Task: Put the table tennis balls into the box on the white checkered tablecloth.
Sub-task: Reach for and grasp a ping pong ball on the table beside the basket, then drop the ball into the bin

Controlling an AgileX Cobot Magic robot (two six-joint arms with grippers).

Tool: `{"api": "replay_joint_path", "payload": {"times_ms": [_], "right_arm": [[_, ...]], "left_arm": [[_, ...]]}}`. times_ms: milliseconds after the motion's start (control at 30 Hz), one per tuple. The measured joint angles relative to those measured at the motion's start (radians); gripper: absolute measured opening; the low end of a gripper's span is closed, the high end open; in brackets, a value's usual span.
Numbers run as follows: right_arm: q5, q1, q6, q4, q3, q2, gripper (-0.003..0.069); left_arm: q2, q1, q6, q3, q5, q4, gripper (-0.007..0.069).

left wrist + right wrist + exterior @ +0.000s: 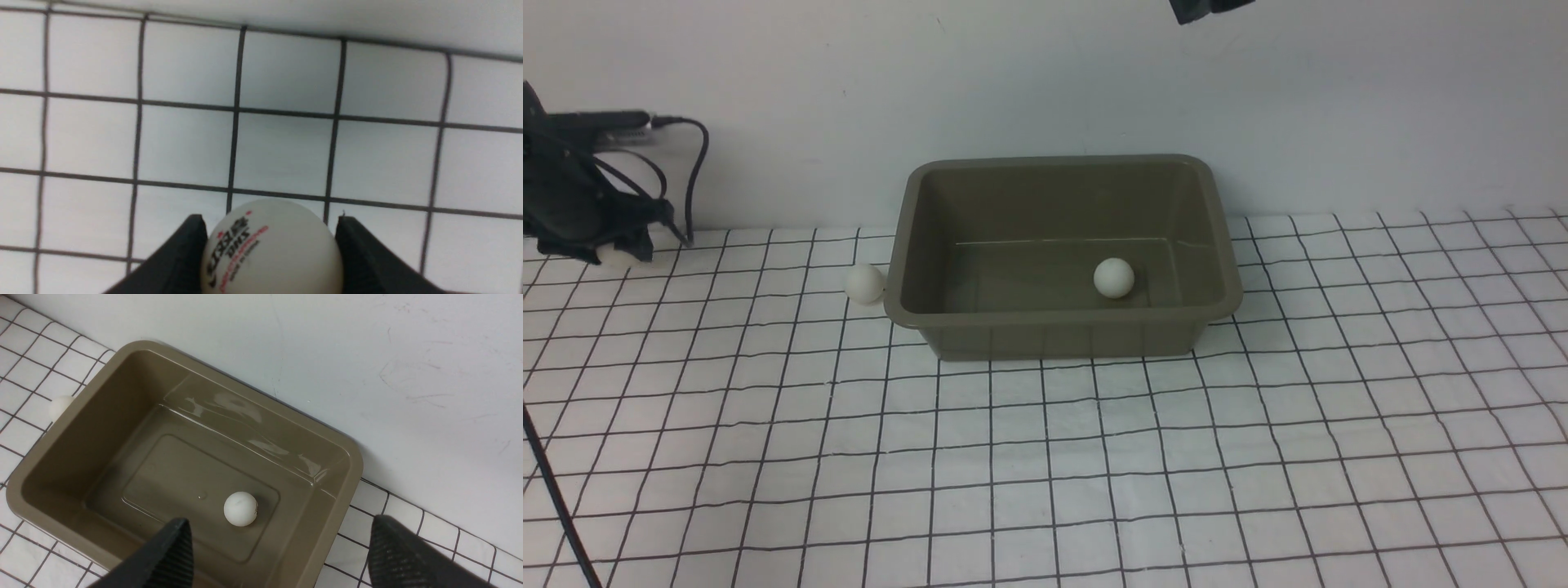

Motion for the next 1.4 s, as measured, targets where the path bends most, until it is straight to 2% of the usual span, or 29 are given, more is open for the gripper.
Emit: {"api": "replay_joint_path", "payload": {"times_ms": [200, 300, 433, 467, 500, 533, 600, 733, 833, 1067, 1400], "right_arm": [[0.001, -0.001, 0.000, -0.003, 0.000, 0.020, 0.0486], [0.001, -0.001, -0.004, -0.007, 0.002, 0.022, 0.0433], [0.001, -0.001, -0.022, -0.038, 0.003, 0.020, 0.0250], [0.001, -0.001, -0.022, -0.041, 0.003, 0.020, 0.0239], [0.001, -0.001, -0.023, -0.052, 0.004, 0.016, 0.0186], [0.001, -0.001, -0.025, -0.069, 0.006, 0.004, 0.0099], [0.002, -0.002, -0.025, -0.093, 0.007, -0.029, 0.0020], [0.001, -0.019, -0.025, -0.113, 0.012, -0.115, -0.0012], [-0.003, -0.066, -0.025, -0.114, 0.104, -0.241, -0.0015], [-0.001, -0.138, -0.034, -0.119, 0.416, -0.456, -0.0018], [-0.033, -0.154, -0.037, -0.118, 0.803, -0.718, -0.0018]], "left_arm": [[-0.145, -0.035, 0.010, 0.000, 0.074, -0.011, 0.0352], [-0.228, -0.092, 0.045, -0.003, 0.113, -0.067, 0.0352], [-0.289, -0.246, 0.094, -0.006, 0.137, -0.127, 0.0352], [-0.289, -0.255, 0.097, -0.005, 0.137, -0.128, 0.0352], [-0.292, -0.308, 0.109, -0.006, 0.145, -0.128, 0.0352], [-0.291, -0.362, 0.115, -0.006, 0.155, -0.118, 0.0352], [-0.279, -0.455, 0.120, -0.005, 0.161, -0.070, 0.0352], [-0.253, -0.577, 0.092, -0.005, 0.131, 0.047, 0.0352], [-0.240, -0.602, 0.078, -0.005, 0.119, 0.061, 0.0352], [-0.215, -0.606, 0.075, -0.005, 0.126, -0.009, 0.0352], [-0.111, -0.607, 0.119, -0.005, 0.182, -0.119, 0.0352]]}}
